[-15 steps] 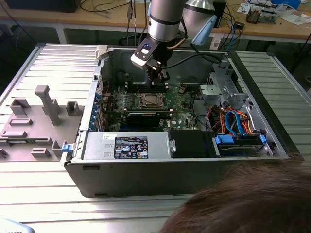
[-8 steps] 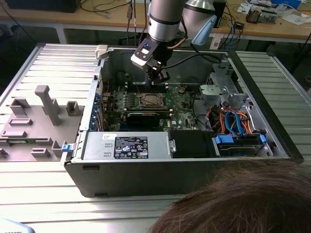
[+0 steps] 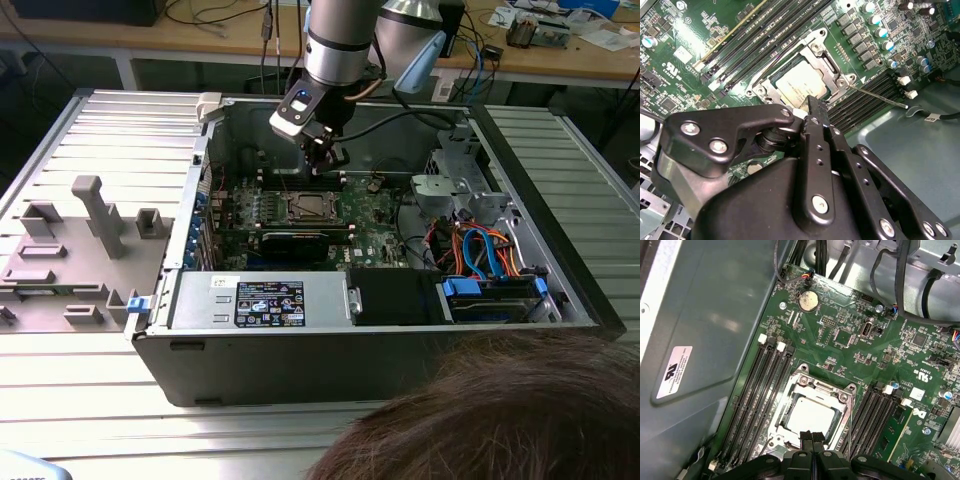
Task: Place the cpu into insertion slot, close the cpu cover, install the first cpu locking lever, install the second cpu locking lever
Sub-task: 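Install the first cpu locking lever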
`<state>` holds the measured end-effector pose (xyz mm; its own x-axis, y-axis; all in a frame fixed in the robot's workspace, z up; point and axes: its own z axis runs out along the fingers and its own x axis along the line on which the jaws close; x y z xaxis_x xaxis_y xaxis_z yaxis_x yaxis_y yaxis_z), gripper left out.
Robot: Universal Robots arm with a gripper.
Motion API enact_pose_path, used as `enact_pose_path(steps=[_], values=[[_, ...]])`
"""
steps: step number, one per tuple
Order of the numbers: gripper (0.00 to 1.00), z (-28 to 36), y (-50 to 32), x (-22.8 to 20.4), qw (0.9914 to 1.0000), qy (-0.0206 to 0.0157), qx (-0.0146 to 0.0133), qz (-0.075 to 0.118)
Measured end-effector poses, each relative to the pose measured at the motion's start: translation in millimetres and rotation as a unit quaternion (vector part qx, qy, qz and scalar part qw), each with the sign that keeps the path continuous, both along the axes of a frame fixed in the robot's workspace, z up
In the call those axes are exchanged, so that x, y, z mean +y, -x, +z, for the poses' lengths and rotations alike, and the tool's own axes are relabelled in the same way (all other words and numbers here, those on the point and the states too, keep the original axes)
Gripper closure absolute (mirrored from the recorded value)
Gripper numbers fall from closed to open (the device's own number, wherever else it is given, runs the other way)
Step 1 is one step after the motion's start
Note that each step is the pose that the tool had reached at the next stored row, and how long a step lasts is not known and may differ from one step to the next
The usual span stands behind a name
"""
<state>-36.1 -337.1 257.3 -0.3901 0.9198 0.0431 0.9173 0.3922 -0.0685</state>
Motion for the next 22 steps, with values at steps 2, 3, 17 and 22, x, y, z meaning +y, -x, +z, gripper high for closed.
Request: enact_pose_path(steps=[2,3,17,22], values=[[0.89,0.0,0.0,0.0,1.00000,-0.0001,0.0000,0.001],[0.89,0.0,0.0,0.0,1.00000,-0.0001,0.0000,0.001],[0.89,0.0,0.0,0.0,0.99984,-0.0002,0.0000,0.018],[0.89,0.0,0.0,0.0,0.99960,-0.0002,0.0000,0.028]])
